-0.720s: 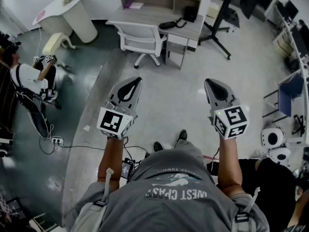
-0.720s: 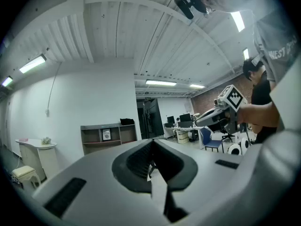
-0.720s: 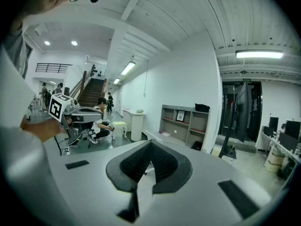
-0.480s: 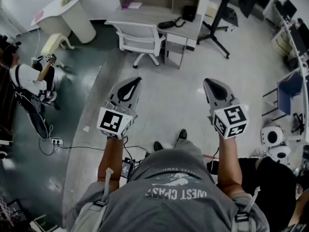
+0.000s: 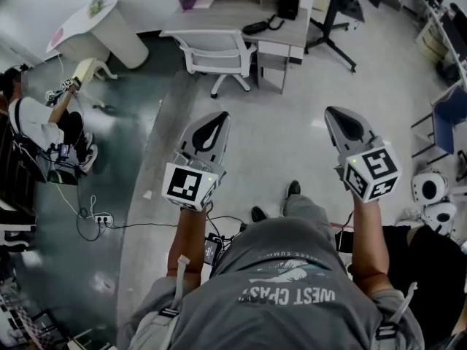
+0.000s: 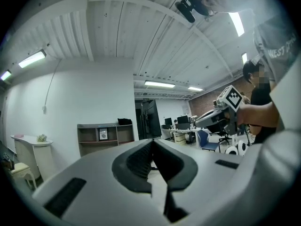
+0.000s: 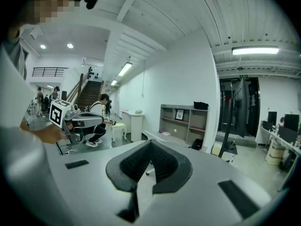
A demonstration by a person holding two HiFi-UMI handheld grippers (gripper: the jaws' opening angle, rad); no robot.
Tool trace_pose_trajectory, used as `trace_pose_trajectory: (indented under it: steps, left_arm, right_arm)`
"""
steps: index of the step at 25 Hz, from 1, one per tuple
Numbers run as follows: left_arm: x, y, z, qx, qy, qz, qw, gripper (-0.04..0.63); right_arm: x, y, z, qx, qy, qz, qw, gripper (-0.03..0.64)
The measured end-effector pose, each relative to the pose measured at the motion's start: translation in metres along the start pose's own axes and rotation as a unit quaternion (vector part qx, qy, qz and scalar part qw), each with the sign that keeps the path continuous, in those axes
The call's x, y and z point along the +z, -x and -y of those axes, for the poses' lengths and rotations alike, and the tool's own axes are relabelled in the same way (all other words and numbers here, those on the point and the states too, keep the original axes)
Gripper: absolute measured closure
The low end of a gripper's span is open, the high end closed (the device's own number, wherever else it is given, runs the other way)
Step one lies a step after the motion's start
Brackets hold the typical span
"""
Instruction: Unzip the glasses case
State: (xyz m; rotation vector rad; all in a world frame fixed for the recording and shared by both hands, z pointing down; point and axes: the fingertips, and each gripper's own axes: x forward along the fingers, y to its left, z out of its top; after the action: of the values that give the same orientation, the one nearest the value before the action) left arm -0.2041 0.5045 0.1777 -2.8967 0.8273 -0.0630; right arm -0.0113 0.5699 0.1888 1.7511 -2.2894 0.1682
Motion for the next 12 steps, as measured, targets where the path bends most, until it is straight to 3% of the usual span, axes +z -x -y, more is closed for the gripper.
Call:
trace_pose_trajectory:
  steps: [3, 12]
  left_arm:
    - [-0.003, -0.005, -0.006, -0.011, -0.006, -0.027, 0.9996, 0.597]
    - [-0.035, -0.052, -0.035, 0.011, 0.000, -0.044, 0.9990, 0.597]
  right_arm:
    - [-0.006, -0.011, 0.002, 0.001, -0.035, 0.010, 0.999, 0.606]
    - [-0.017, -0.073, 0.054, 0.021, -0.039, 0.000, 0.999, 0.606]
